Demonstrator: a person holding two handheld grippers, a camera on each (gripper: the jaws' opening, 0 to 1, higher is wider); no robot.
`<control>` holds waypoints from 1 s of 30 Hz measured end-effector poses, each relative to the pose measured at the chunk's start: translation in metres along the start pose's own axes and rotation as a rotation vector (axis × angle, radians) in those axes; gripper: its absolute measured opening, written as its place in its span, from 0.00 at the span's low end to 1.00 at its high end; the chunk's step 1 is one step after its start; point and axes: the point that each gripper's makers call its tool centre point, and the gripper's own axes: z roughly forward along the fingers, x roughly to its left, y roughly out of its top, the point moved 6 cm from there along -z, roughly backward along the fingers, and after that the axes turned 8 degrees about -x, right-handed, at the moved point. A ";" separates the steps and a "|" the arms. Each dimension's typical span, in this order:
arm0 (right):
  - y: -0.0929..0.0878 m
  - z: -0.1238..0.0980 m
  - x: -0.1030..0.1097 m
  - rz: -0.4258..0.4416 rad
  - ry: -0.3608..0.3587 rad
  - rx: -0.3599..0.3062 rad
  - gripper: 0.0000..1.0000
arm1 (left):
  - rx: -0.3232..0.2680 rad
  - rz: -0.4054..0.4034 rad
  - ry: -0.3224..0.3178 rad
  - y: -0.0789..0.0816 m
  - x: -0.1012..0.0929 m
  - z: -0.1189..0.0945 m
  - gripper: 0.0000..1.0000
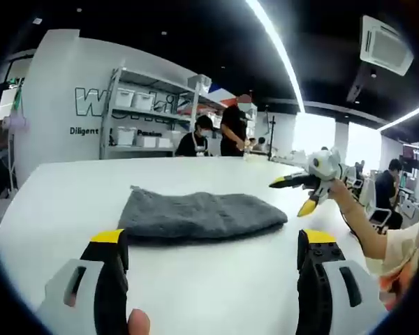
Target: Fold the towel on the table until its edges align and the towel forms a compact rectangular stack.
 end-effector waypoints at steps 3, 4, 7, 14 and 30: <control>-0.002 0.001 0.005 -0.019 0.010 0.018 0.88 | 0.014 -0.006 0.004 -0.002 0.006 0.001 0.99; -0.002 0.001 0.006 -0.022 0.013 0.020 0.88 | 0.016 -0.008 0.003 -0.002 0.007 0.001 0.99; 0.000 0.000 0.008 -0.011 0.028 0.004 0.89 | 0.022 -0.010 0.001 -0.004 0.006 0.000 0.99; 0.003 -0.002 0.008 0.002 0.029 -0.025 0.89 | 0.010 -0.003 0.003 -0.005 -0.002 -0.003 0.99; 0.011 0.003 0.013 -0.018 0.029 -0.070 0.85 | 0.020 0.000 0.022 -0.007 0.004 -0.005 0.99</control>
